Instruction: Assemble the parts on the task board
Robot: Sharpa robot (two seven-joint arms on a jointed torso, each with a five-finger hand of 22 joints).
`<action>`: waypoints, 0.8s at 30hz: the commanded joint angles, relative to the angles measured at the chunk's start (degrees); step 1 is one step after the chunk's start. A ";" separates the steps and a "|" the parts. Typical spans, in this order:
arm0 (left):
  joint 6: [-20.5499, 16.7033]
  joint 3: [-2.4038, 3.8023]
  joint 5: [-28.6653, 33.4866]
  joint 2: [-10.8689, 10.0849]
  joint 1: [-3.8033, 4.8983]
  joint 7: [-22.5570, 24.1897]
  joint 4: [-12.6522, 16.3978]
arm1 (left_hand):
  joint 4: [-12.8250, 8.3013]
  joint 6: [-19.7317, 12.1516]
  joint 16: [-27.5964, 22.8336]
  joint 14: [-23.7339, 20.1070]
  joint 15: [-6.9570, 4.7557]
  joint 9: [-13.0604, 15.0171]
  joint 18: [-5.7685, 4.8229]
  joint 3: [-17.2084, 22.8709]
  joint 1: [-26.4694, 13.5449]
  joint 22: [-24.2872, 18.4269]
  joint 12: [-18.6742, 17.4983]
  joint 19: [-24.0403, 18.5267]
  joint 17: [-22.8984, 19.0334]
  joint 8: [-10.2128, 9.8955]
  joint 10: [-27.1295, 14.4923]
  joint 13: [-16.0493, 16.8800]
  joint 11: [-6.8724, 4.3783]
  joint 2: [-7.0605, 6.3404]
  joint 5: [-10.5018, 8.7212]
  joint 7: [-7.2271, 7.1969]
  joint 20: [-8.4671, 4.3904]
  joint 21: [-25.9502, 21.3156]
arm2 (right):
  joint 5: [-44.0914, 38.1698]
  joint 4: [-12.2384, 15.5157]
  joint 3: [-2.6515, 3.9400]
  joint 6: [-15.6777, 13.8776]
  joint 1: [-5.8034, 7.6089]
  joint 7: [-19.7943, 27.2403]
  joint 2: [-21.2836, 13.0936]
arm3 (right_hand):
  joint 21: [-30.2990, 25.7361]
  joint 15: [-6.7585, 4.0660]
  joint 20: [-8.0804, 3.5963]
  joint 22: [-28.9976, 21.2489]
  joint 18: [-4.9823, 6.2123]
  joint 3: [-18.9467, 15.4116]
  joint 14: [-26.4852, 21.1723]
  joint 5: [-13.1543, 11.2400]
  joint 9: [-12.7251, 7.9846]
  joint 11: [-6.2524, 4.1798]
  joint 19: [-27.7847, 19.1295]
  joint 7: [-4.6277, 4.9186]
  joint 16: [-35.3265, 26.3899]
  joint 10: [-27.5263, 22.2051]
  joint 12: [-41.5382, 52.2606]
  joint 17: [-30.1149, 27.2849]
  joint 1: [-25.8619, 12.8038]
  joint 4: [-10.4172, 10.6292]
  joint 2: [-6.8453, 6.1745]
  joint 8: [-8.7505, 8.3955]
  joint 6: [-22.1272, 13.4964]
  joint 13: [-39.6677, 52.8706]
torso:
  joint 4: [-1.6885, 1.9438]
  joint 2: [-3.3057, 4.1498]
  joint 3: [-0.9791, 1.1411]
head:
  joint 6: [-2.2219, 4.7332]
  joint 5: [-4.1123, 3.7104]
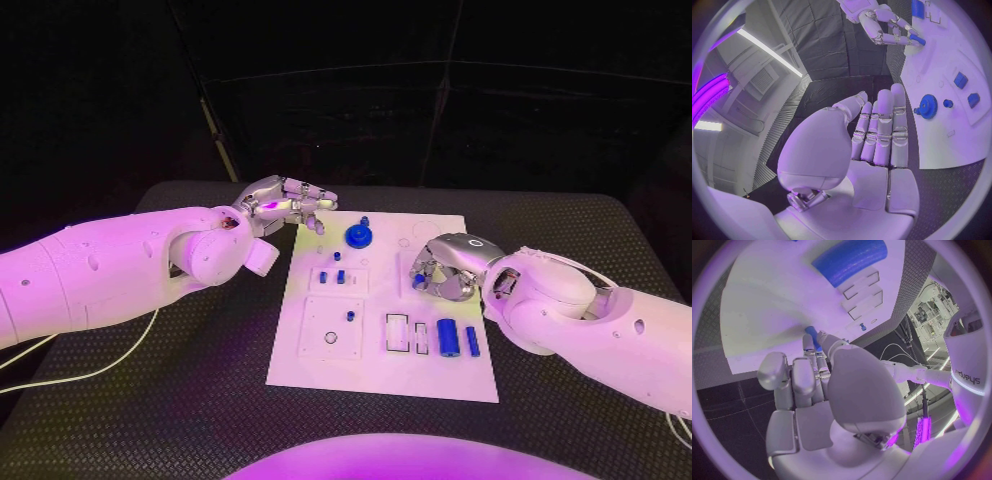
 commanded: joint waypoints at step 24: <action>0.62 0.04 0.25 0.08 0.06 0.30 -0.26 | -0.01 -0.17 -0.18 -0.39 -0.01 -0.03 0.72 -0.48 -0.04 -0.10 0.26 -0.35 -0.14 -0.13 -0.36 -0.03 0.08 0.85 -0.12 0.08 0.00 -0.39 | 1.93 9.62 -0.01 -10.20 -0.07 2.86 2.83 | 0.50 -0.30 -0.29 0.21 -1.20 3.82 0.79 0.42 0.33 0.29 0.12 -0.10 -0.10 0.79 -2.31 -1.12 -0.43 -1.32 -1.01 0.32 0.81 -0.03 | 0.20 -0.02 -0.08 | 0.00 0.55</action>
